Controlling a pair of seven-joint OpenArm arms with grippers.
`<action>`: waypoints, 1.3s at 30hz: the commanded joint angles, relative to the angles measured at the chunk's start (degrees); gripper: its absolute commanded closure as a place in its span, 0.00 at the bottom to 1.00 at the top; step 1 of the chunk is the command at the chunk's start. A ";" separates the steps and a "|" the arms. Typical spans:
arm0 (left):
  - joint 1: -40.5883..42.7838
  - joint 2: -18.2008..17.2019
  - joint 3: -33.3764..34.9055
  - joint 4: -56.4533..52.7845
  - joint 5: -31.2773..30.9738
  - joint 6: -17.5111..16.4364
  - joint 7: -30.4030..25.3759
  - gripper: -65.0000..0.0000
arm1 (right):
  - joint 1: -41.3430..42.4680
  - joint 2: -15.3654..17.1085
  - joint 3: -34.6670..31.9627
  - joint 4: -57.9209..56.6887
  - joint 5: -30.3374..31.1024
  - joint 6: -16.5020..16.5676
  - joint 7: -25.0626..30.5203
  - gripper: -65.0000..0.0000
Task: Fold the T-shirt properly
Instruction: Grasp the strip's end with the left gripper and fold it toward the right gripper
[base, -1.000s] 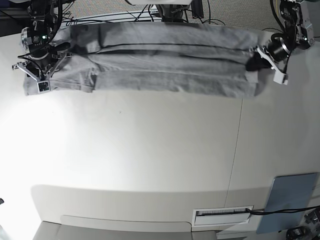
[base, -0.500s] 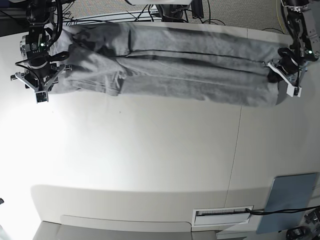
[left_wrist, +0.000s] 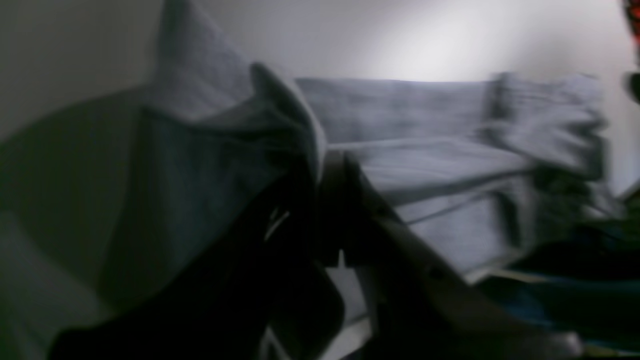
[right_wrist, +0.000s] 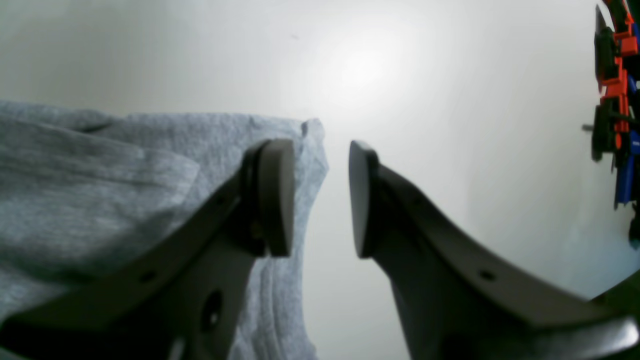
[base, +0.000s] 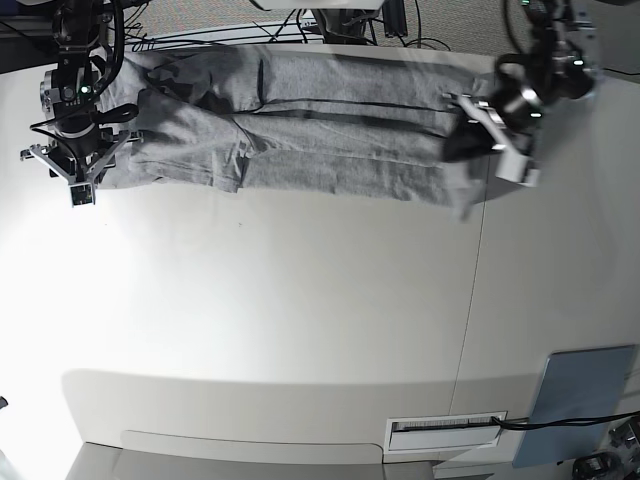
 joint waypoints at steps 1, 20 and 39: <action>-0.13 0.42 2.32 1.03 -1.16 -0.02 -0.92 1.00 | 0.33 0.85 0.50 0.90 -0.17 -0.57 1.27 0.71; -5.64 8.37 33.99 -3.52 19.52 8.87 -9.97 1.00 | 0.31 0.85 0.50 0.90 -0.37 -1.20 1.07 0.71; -12.50 7.63 31.61 -2.67 18.95 0.22 -6.62 0.52 | 0.28 0.85 0.50 0.90 -0.37 -1.16 0.37 0.71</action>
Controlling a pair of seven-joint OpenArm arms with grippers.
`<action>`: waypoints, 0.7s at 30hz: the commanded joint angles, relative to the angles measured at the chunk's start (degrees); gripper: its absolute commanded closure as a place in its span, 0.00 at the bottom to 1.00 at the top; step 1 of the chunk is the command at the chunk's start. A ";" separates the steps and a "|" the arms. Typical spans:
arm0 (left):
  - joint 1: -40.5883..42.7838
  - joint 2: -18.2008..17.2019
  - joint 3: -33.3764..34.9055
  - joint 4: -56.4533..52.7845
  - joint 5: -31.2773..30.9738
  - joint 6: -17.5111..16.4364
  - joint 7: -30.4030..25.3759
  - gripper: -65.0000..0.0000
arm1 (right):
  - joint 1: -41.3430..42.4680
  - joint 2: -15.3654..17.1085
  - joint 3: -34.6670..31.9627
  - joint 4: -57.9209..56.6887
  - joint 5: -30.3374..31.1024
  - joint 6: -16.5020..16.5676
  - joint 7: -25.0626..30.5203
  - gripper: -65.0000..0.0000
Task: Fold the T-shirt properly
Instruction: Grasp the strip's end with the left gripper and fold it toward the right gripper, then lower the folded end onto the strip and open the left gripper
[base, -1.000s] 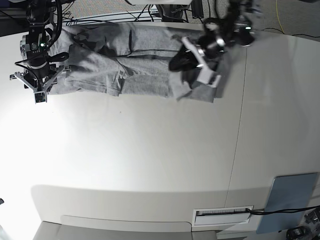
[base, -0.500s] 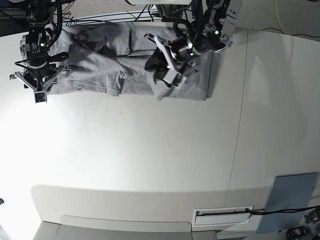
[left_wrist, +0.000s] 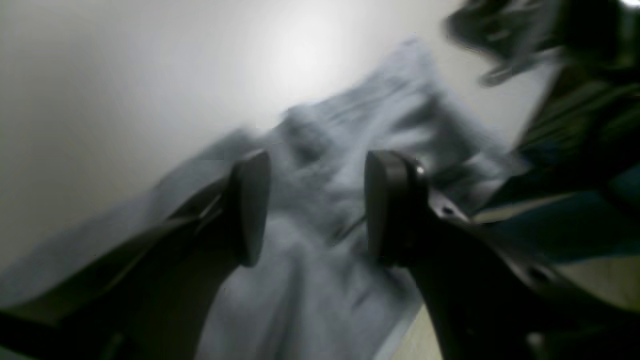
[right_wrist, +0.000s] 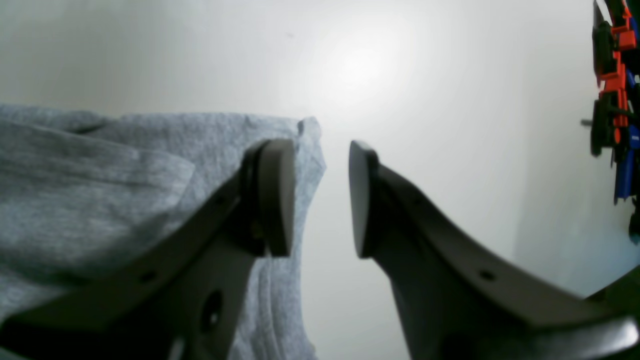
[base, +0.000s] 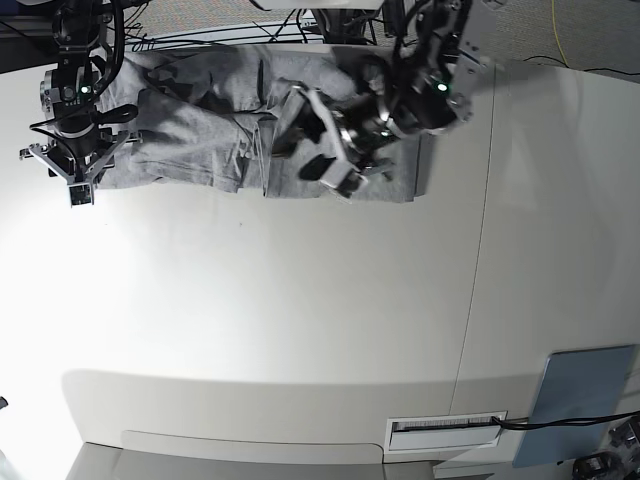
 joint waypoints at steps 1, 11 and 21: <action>0.07 -0.26 -1.33 1.09 -0.92 -0.94 -0.28 0.52 | 0.31 0.85 0.50 0.90 -0.33 -0.52 0.44 0.71; 8.24 -7.26 -6.62 1.16 -5.66 -10.99 0.28 0.53 | 0.17 0.85 0.50 0.90 -0.33 -0.52 0.33 0.71; 11.15 -7.54 -2.82 4.24 -3.50 -20.32 -1.92 0.57 | 0.17 0.85 0.50 0.90 -0.33 -0.55 0.42 0.71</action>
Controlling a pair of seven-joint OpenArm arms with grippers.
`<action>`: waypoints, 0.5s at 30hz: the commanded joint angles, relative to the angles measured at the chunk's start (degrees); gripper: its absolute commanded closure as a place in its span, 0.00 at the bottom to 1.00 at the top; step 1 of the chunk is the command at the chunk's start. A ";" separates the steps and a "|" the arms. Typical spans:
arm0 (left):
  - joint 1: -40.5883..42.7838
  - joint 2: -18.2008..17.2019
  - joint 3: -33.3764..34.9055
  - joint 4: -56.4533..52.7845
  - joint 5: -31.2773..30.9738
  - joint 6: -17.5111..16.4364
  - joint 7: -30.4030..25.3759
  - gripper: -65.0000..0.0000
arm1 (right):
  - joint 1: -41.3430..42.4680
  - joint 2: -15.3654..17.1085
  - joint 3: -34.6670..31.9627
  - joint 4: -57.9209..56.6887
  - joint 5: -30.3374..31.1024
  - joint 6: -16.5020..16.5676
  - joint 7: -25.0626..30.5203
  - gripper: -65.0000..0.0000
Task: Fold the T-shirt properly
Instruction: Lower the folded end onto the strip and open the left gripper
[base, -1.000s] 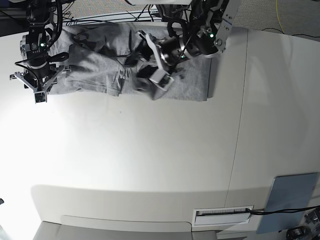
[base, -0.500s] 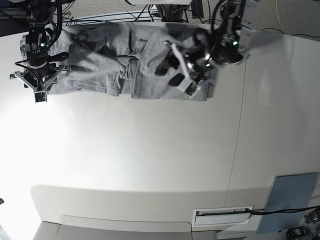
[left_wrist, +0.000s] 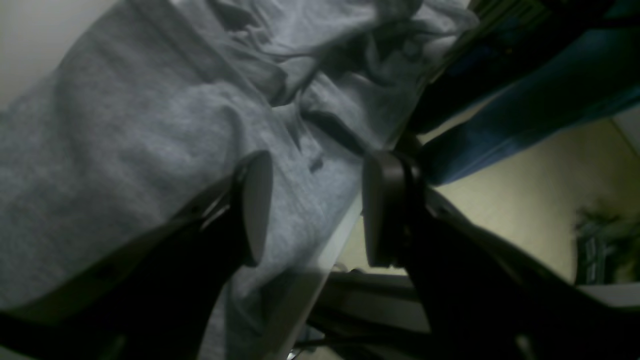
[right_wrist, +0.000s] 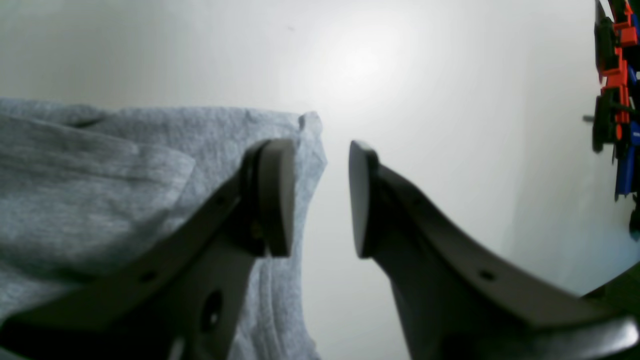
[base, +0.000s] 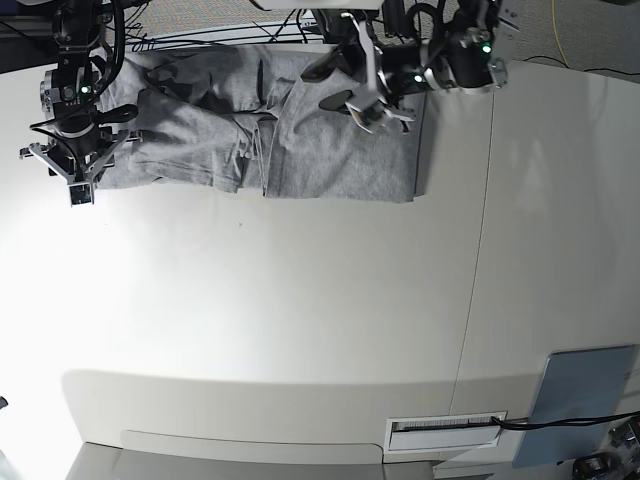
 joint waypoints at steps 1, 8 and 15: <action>0.15 -0.02 1.44 1.09 1.38 -0.52 -2.40 0.57 | 0.20 0.85 0.50 0.90 -0.28 -0.50 1.03 0.71; -1.18 -3.91 12.83 1.09 27.36 -0.52 -11.21 0.57 | 0.17 0.85 0.50 0.90 -0.31 -0.50 1.01 0.71; -4.96 -9.07 20.79 1.09 39.45 3.74 -11.23 0.57 | 0.20 0.85 0.50 0.90 -0.31 -0.50 1.01 0.71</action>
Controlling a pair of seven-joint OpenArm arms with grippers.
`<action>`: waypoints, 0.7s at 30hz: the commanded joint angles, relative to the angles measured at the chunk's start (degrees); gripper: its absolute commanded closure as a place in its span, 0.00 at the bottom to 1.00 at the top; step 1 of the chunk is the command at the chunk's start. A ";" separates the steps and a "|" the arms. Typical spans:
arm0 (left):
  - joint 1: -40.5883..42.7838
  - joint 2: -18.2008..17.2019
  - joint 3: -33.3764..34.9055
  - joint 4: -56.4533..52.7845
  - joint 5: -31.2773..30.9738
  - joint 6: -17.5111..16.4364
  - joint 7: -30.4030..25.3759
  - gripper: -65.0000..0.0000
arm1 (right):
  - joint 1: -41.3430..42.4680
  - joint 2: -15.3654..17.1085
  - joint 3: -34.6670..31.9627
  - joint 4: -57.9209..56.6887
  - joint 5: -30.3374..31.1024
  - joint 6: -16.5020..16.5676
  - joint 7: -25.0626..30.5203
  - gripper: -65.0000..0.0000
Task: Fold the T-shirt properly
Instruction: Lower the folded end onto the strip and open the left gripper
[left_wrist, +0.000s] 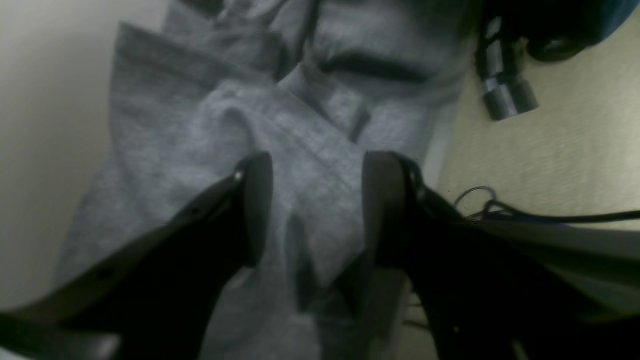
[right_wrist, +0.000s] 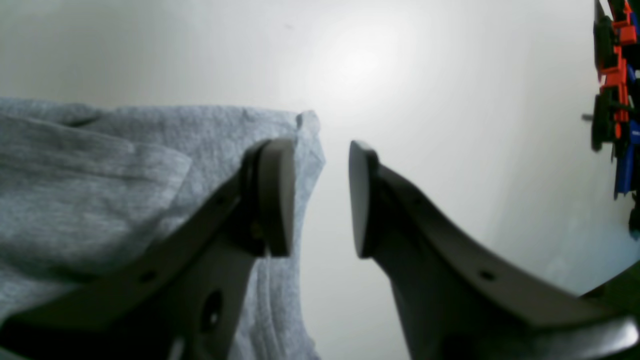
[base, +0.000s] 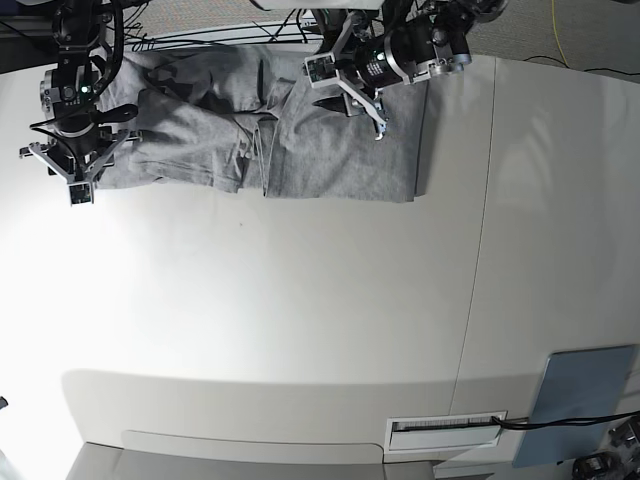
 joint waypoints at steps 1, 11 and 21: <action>0.17 -0.76 0.20 0.61 -0.55 -0.87 0.42 0.57 | 0.31 0.83 0.50 0.90 -0.33 -0.52 1.01 0.71; -0.13 -0.74 0.20 -0.85 -0.74 -1.07 0.37 0.65 | 0.31 0.83 0.50 0.90 -0.33 -0.52 0.85 0.71; -1.92 -0.59 -0.11 -0.85 -15.54 1.42 -0.02 0.96 | 0.31 0.83 0.50 0.90 -0.33 -0.52 0.76 0.71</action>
